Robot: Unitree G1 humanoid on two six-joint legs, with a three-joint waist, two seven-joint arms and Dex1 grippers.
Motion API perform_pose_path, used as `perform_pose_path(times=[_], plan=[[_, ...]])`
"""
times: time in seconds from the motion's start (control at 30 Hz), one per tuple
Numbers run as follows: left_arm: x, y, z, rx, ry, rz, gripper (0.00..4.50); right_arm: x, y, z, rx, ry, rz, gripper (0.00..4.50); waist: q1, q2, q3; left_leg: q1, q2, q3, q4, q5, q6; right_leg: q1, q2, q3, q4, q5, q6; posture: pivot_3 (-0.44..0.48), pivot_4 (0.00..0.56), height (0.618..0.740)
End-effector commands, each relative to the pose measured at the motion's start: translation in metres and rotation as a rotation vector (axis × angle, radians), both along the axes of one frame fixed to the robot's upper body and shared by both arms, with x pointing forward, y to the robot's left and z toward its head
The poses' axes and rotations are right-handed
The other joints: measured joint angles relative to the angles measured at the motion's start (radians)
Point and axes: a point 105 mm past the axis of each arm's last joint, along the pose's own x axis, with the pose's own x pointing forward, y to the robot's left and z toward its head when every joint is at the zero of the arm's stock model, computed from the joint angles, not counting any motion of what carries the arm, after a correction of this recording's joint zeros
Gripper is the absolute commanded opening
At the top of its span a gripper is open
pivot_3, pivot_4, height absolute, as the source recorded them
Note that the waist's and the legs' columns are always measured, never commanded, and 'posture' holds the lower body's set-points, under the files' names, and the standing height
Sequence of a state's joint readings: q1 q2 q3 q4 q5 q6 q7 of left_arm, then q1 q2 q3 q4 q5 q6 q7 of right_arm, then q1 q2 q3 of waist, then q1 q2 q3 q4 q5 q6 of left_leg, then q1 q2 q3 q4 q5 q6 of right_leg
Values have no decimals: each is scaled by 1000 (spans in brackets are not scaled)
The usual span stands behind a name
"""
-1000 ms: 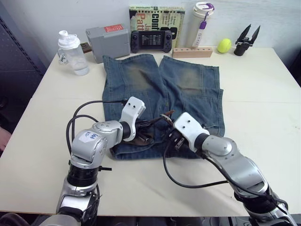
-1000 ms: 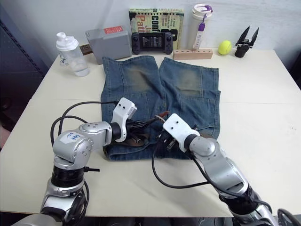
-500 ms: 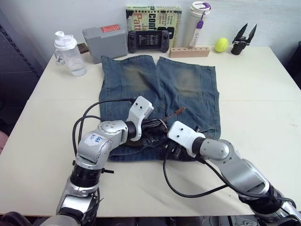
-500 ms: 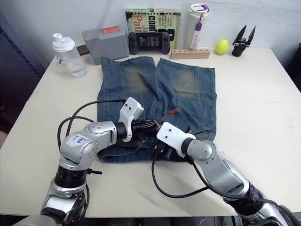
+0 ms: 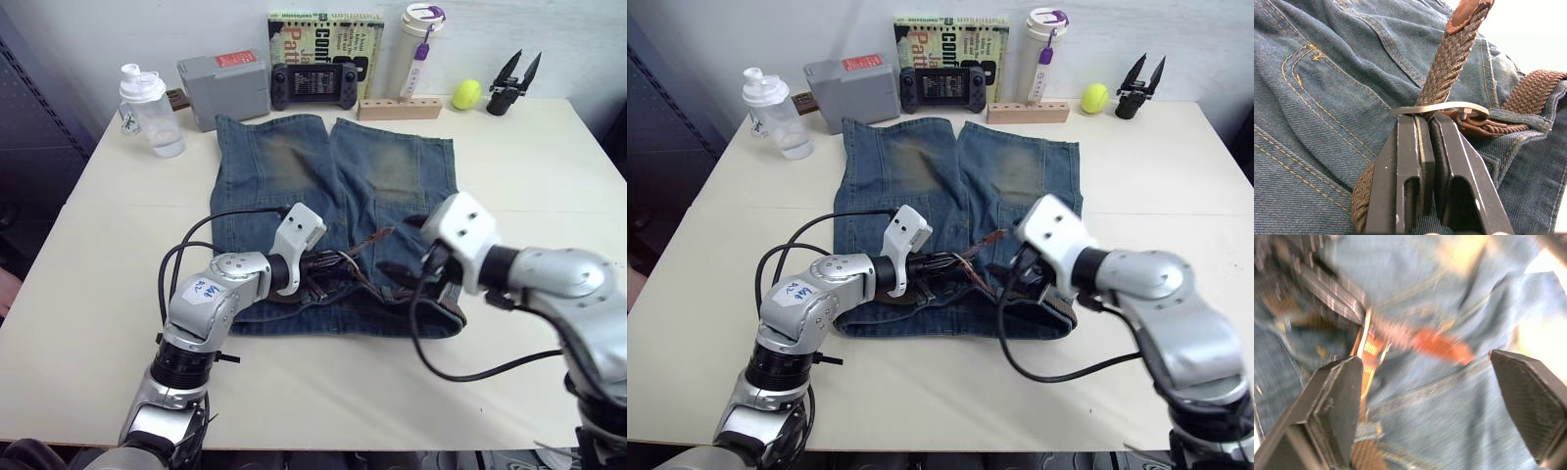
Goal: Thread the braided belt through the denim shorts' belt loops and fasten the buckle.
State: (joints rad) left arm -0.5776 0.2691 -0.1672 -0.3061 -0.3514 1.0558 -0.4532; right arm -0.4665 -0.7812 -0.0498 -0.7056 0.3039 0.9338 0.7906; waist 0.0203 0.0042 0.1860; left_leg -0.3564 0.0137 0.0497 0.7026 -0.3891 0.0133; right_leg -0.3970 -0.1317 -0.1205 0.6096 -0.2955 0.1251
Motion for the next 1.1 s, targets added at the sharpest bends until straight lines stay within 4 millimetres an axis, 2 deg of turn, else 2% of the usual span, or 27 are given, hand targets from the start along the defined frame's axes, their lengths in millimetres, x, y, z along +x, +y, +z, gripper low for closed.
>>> perform_pose_path(times=[0.03, 0.2, 0.37, 0.43, 0.47, 0.53, 0.57, 0.63, 0.77, 1.0, 1.07, 1.1], plan=[[-3, -5, 7, 3, -50, -36, 0, 13, 10, 4, -239, -256, 94, 4467, 0, 0, 0, 0, 0, 0, 0, 0, 0, 0, 0, 0, 0, 0, 0, 0, 150, 731], [-2, -5, 7, 61, -109, -47, 0, 31, 10, -20, -461, -361, 132, 4467, 0, 0, 0, 0, 0, 1, 0, 0, 0, 0, 0, 1, 0, 0, 0, 0, 150, 731], [-2, -4, 8, 89, -140, -45, 0, 39, 12, -25, -490, -404, 166, 4467, 3, 0, 0, 0, 0, 4, 0, 0, 0, 0, 0, 0, 0, 0, 0, 0, 150, 731], [-2, -4, 7, 91, -141, -42, 0, 41, 12, -25, -494, -410, 164, 3508, 2, 0, 0, 0, 0, 4, 0, 0, 0, 0, -1, 0, 0, 0, 0, 0, 150, 731], [-2, -4, 7, 92, -141, -41, 0, 41, 12, -26, -496, -412, 164, 3508, 2, 0, 0, 0, 0, 4, 0, 0, 0, 0, 0, -1, 0, 0, 0, 0, 150, 731], [-2, -4, 7, 92, -141, -39, 0, 41, 12, -27, -492, -404, 165, 2830, 2, 0, 0, 0, 0, 4, 0, 0, 0, 0, 0, -1, 0, 0, 0, 0, 150, 731], [-2, -3, 7, 92, -142, -38, 0, 41, 12, -28, -490, -399, 168, 2157, 2, 0, 0, 0, 0, 3, 0, 0, 0, 0, 0, -1, 0, 0, 0, 0, 150, 731], [-2, -3, 7, 95, -142, -37, 0, 40, 13, -30, -490, -394, 174, 1573, 2, 0, 0, 0, 0, 3, 0, 0, 0, 0, 0, -1, 0, 0, 0, 0, 150, 731], [0, -2, 8, 100, -159, -35, 0, 39, 13, -34, -481, -379, 179, 31, 2, 0, 0, 0, 0, 3, 0, 0, 0, 0, -1, -1, 0, 0, 0, 0, 150, 731], [3, 0, 13, 67, -173, -20, 0, 37, 12, -38, -468, -365, 170, 31, 2, 0, 0, 0, 0, 2, 1, 0, 0, 0, 0, -1, 0, 0, 0, 0, 150, 731], [3, 0, 19, 16, -168, -21, 792, 38, 11, -38, -464, -365, 155, 0, 2, 0, 0, 0, 0, 2, 1, 0, 0, 0, 0, -1, 0, 0, 0, 0, 150, 731], [1, 0, 21, 6, -171, -38, 996, 38, 11, -39, -464, -365, 147, 0, 2, 0, 0, 0, 0, 2, 1, 0, 0, 0, 0, -1, 0, 0, 0, 0, 150, 731]])
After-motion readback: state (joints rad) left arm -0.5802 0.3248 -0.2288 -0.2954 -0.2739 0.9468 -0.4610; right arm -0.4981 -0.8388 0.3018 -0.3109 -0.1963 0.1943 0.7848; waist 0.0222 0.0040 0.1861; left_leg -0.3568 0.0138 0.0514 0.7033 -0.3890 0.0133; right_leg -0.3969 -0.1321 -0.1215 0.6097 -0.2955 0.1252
